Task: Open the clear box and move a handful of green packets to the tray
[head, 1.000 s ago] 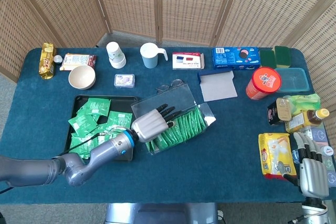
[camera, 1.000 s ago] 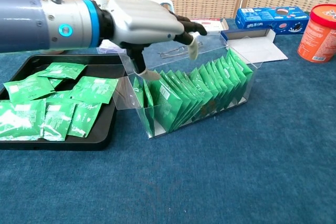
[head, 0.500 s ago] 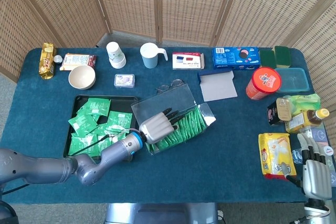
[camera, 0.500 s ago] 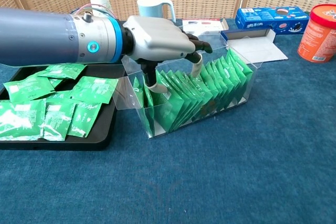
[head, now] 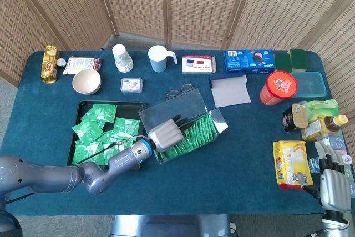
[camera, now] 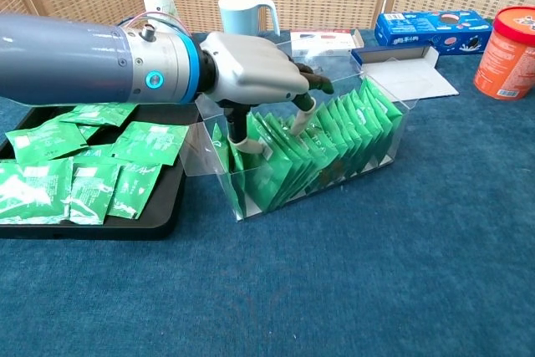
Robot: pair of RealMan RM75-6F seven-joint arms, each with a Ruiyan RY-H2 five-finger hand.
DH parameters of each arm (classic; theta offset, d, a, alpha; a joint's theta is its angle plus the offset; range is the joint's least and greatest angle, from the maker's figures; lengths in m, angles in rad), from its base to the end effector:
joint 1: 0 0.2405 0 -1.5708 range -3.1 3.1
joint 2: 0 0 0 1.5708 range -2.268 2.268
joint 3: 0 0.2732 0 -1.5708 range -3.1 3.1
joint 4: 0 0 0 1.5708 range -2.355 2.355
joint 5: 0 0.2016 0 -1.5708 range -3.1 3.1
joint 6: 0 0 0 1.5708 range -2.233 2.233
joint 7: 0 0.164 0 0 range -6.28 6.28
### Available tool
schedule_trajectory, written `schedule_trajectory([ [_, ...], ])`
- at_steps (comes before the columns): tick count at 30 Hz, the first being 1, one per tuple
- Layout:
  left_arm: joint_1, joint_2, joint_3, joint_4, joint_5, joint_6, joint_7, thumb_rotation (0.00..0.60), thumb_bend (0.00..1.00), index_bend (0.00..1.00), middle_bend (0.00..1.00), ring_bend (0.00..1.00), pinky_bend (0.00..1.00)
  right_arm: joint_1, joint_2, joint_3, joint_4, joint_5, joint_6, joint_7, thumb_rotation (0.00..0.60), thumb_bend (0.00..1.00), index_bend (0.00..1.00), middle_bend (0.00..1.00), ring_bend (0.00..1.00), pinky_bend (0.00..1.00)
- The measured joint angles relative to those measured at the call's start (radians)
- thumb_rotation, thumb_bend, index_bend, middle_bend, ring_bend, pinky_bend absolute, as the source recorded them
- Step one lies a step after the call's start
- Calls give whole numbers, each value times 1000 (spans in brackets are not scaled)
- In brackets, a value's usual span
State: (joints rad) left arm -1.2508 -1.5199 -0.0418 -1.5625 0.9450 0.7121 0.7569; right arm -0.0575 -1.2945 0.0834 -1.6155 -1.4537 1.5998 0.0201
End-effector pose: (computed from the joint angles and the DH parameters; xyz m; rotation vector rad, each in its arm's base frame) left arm -0.0163 0.3681 -0.0632 -2.4530 -0.2203 -0.6460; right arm -0.3325 -0.1599 0.1415 1.1027 -1.0388 0.9975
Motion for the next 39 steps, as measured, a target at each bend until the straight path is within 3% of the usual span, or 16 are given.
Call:
schedule_trajectory([
  [7,-27,56,34,-59,-55,-6,42,581,273,333,0,0,78,1,-1,2,1,-1,-1,0,600,347,0,19,0,49],
  [14,-44,53,49,-65,-86,7,61,585,274,367,0,0,78,3,-4,2,0,-4,-3,-2,600,347,0,19,0,49],
  [29,-58,24,65,-43,-89,47,75,600,276,535,0,0,78,-5,2,3,-6,-5,6,7,600,347,0,19,0,49],
  [39,-56,29,63,-43,-83,55,54,600,393,603,41,0,78,-8,2,5,-6,-11,14,14,600,347,0,19,0,49],
])
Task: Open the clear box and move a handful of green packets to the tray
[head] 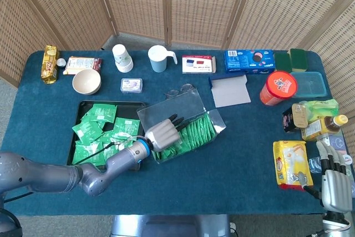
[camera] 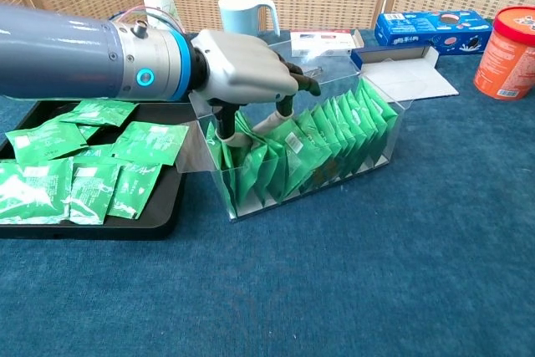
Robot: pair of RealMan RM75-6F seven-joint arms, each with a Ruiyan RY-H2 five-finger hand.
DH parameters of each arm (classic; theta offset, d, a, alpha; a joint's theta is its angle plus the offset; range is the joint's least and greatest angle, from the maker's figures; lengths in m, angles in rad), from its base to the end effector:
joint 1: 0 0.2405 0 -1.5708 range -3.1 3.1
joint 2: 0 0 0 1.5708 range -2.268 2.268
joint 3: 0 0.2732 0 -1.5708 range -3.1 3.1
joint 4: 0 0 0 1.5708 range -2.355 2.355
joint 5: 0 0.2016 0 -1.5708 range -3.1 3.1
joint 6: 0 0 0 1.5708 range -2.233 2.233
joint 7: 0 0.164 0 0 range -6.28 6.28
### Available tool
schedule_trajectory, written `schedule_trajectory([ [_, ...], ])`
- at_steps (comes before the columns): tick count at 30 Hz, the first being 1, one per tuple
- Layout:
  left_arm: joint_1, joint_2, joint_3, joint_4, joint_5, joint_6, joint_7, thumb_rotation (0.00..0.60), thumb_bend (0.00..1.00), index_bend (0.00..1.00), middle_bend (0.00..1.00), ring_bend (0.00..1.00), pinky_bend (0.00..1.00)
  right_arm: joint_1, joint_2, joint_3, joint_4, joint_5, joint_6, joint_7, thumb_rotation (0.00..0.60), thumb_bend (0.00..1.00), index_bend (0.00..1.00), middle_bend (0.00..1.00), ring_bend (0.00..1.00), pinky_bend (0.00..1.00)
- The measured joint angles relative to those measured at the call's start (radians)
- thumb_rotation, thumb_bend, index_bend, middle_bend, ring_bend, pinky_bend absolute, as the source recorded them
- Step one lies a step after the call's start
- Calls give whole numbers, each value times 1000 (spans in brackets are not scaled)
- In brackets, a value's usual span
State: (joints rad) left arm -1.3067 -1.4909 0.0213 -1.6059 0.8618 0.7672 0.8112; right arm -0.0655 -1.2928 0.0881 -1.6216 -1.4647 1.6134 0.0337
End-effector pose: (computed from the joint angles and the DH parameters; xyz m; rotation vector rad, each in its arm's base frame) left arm -0.0174 0.3691 -0.0555 -2.4360 -0.1754 -0.5843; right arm -0.3304 -0.1582 0.1443 1.0888 -1.0358 1.0214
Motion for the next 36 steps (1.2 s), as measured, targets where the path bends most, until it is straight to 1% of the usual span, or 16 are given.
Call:
schedule_trajectory([
  [5,9,22,-15,-19,15,17,-29,600,396,605,44,0,78,0,0,1,1,-5,2,2,600,346,0,19,0,49],
  [12,41,73,-43,-65,82,54,-105,600,396,605,44,0,78,2,0,1,1,-9,2,7,600,347,0,19,0,49],
  [21,120,157,-87,-147,221,146,-248,600,395,605,44,0,78,14,-5,2,6,-18,-10,10,600,347,0,19,0,49],
  [26,189,213,-105,-201,311,230,-337,600,395,605,44,0,78,20,-8,2,9,-22,-17,10,600,347,0,19,0,49],
  [32,284,279,-107,-252,407,321,-427,600,394,599,45,0,78,28,-9,2,9,-25,-25,9,600,347,0,19,0,49],
  [36,349,322,-85,-273,456,362,-456,600,393,591,45,0,78,40,-11,4,7,-30,-37,3,600,347,0,19,0,50],
])
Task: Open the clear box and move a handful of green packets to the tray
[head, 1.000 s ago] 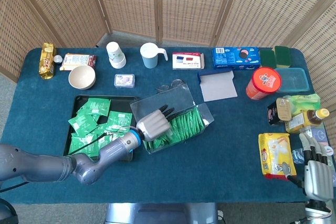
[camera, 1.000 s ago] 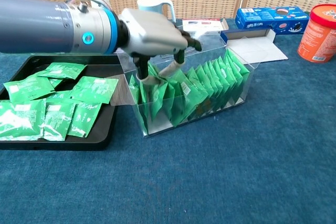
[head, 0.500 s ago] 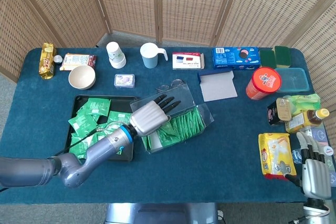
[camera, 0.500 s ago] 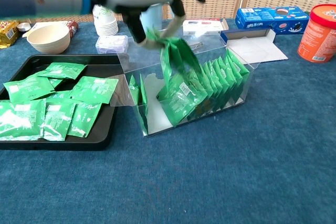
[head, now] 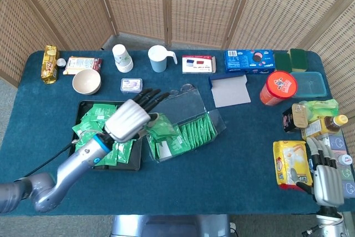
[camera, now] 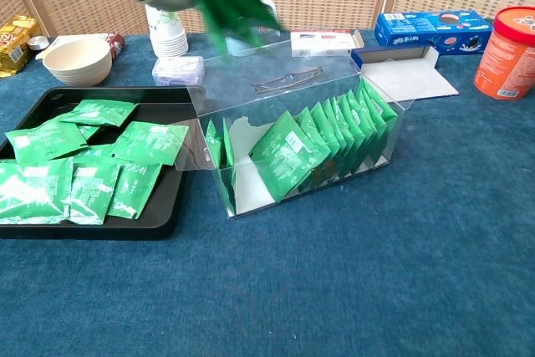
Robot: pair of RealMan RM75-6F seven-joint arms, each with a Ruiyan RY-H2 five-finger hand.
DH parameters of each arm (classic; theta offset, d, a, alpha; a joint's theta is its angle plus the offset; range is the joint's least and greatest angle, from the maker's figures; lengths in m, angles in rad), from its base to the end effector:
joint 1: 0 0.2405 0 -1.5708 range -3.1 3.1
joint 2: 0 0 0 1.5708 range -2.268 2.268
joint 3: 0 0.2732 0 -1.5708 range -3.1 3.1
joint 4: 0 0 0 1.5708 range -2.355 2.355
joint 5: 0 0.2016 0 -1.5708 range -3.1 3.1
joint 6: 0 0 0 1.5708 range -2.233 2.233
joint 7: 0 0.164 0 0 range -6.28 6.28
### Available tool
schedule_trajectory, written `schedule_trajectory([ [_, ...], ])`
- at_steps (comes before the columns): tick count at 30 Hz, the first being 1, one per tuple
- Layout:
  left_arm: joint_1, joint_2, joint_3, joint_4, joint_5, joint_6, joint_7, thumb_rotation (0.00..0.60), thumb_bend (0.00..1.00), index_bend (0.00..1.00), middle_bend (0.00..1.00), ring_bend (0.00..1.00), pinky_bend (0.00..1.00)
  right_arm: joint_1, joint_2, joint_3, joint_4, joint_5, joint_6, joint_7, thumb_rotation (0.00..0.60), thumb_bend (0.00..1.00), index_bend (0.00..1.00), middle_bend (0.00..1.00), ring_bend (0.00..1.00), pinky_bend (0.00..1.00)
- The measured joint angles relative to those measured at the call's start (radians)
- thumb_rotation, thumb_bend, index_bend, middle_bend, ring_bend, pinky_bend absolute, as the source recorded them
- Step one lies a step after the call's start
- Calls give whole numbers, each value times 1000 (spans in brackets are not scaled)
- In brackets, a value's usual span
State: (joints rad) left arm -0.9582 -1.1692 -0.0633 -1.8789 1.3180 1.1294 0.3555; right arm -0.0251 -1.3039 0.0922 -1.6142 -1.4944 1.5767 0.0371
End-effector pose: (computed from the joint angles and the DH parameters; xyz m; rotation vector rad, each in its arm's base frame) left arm -0.0470 0.3458 0.0891 -2.0819 -0.4635 -1.1694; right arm -0.3205 -0.1733 0.1350 1.1540 -1.0377 1.0613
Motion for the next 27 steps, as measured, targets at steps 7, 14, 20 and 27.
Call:
schedule_trajectory([
  [7,123,68,60,-3,41,69,-35,600,390,585,45,0,78,20,-6,5,-8,-4,-19,-18,600,347,0,19,0,49],
  [14,246,100,117,77,28,96,-99,600,389,584,45,0,78,45,-14,8,-27,-6,-45,-55,600,347,0,19,0,49],
  [20,294,61,137,193,-40,32,-141,600,387,574,45,0,78,56,-18,7,-38,-3,-56,-74,600,347,0,19,0,49],
  [27,315,5,124,265,-72,-32,-167,600,379,502,32,0,78,60,-14,7,-47,-3,-55,-82,600,347,0,19,0,50],
])
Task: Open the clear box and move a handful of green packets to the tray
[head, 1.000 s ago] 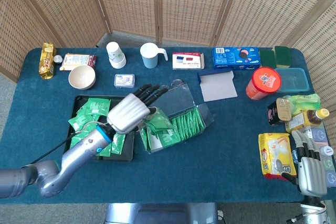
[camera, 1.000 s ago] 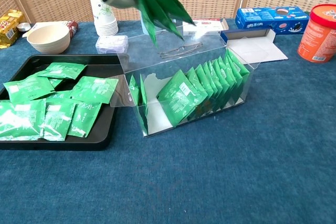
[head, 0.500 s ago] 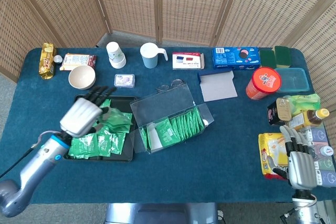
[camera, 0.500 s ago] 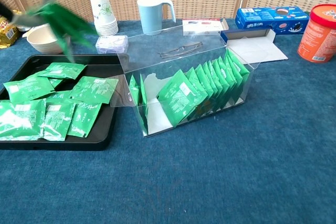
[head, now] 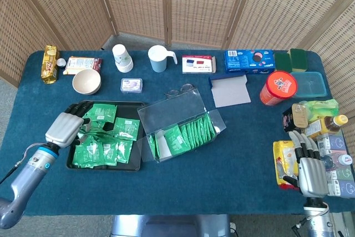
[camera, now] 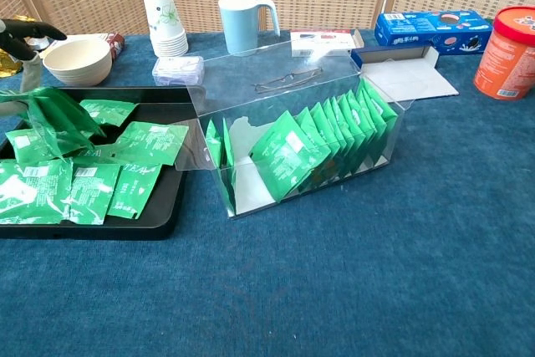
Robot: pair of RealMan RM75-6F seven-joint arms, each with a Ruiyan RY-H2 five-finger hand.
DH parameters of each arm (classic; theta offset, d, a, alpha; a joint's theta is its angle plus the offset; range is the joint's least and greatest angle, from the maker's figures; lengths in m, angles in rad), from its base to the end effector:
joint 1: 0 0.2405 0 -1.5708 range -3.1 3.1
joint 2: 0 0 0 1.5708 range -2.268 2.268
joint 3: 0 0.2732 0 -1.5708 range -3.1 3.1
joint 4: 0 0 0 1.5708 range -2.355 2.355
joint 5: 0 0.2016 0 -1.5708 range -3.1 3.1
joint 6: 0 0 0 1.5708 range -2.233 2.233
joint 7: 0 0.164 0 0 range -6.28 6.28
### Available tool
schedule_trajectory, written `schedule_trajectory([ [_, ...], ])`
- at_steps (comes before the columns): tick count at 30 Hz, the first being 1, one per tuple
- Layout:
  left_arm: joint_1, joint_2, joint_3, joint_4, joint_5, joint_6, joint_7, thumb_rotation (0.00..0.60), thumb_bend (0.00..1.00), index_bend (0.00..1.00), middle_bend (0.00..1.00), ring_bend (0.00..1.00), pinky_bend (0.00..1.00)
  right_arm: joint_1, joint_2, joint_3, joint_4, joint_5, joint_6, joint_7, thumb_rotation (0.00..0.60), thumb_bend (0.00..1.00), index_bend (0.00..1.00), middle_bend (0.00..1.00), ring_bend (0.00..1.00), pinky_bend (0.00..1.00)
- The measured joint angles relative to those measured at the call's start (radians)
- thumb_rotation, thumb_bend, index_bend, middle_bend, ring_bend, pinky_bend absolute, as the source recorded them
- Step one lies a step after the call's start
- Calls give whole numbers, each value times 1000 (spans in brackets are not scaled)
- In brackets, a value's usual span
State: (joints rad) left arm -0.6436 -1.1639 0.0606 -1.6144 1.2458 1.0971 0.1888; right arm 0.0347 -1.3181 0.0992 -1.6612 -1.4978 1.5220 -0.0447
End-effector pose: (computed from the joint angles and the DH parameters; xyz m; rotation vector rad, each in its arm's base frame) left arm -0.2439 0.3345 0.0996 -1.8462 -0.8351 -0.7348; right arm -0.2993 -0.1938 0.1206 1.2367 -1.0323 1.0685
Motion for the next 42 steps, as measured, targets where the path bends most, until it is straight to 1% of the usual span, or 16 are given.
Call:
schedule_trajectory([
  [2,3,-8,-9,8,-1,-5,-3,599,370,429,13,0,78,-1,2,-1,-2,1,2,-1,600,347,0,19,0,50],
  [3,3,-10,-12,10,-1,-8,-4,594,362,370,4,0,78,-1,3,-1,-4,1,3,-1,600,347,0,19,0,50],
  [4,4,-11,-16,11,-1,-12,-6,584,350,313,1,0,78,-2,4,-1,-5,2,4,-1,600,347,0,19,0,50],
  [6,6,-12,-23,11,-2,-15,-12,561,331,236,0,0,78,-4,7,-2,-7,4,7,-1,600,347,0,19,0,50],
  [9,13,-8,-35,8,-4,-12,-18,542,319,169,0,0,78,-4,10,-1,-9,4,9,0,600,347,0,19,0,50],
  [15,44,18,-47,-16,-6,17,-43,539,318,157,0,0,78,6,15,4,-10,3,3,1,600,346,0,19,0,50],
  [21,117,63,-44,-62,4,96,-89,549,317,154,0,0,78,31,23,10,-16,-3,-26,-16,600,347,0,19,0,49],
  [24,173,91,-25,-92,20,157,-100,554,318,143,0,0,78,49,24,11,-20,-7,-48,-37,600,347,0,19,0,49],
  [28,266,133,16,-138,50,238,-127,560,318,141,0,0,78,75,22,15,-25,-10,-75,-65,600,347,0,19,0,49],
  [34,400,170,75,-173,101,365,-174,563,318,141,0,0,78,103,24,21,-32,-18,-98,-111,600,347,0,19,0,49],
  [38,474,176,105,-176,136,423,-207,564,318,141,0,0,78,111,30,23,-37,-22,-100,-135,600,348,0,19,0,49],
  [42,521,171,117,-168,158,455,-230,567,318,141,0,0,78,113,36,22,-44,-23,-95,-153,600,348,0,19,0,49],
])
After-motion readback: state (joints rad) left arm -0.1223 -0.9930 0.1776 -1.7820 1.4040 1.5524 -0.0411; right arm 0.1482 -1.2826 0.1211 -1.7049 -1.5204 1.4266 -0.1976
